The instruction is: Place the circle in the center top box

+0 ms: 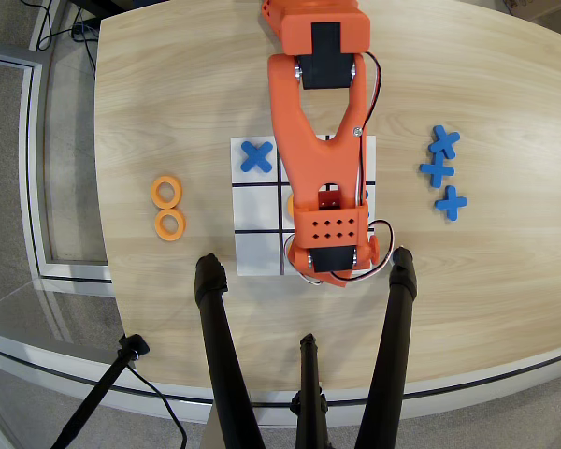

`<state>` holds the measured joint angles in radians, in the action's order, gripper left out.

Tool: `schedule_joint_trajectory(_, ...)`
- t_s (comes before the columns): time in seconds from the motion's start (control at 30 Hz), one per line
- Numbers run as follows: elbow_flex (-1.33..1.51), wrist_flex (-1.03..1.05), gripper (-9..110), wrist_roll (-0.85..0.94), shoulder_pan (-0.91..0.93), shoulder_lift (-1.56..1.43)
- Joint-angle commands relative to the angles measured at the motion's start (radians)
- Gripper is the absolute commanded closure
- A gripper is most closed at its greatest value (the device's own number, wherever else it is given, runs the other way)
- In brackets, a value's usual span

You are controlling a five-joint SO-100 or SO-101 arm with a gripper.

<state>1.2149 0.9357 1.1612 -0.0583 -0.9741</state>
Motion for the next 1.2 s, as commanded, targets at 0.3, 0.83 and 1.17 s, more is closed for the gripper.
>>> schedule_joint_trajectory(0.3, -0.104, 0.097, 88, 0.012, 0.018, -0.037)
schedule_joint_trajectory(0.83, -0.078, 0.555, 88, 0.11, 0.101, -0.583)
schedule_joint_trajectory(1.17, 0.68, 0.488, 88, 0.261, 0.083, -1.292)
